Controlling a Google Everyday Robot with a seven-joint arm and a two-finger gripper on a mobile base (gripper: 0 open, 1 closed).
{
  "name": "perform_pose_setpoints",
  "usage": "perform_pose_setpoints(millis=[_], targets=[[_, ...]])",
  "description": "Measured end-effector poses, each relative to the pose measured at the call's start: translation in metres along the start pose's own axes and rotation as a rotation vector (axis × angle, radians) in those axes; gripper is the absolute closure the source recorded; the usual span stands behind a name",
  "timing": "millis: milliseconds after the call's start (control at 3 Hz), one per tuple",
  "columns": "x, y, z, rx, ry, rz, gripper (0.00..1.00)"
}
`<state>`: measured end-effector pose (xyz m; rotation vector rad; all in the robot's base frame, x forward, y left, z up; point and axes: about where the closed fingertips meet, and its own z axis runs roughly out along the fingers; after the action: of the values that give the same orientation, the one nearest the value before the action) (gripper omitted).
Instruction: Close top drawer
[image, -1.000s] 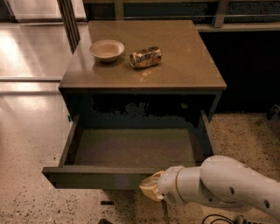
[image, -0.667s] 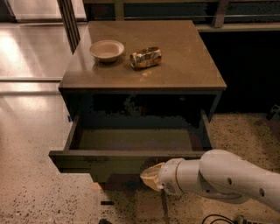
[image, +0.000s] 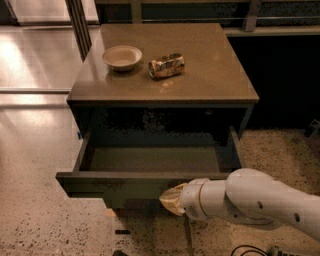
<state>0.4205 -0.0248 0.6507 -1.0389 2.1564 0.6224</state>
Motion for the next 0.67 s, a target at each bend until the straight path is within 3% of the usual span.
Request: perform_pose_setpoints(millis=[667], targets=[[-0.0222, -0.0261, 0.0138, 0.049, -0.011, -0.024, 1.0]])
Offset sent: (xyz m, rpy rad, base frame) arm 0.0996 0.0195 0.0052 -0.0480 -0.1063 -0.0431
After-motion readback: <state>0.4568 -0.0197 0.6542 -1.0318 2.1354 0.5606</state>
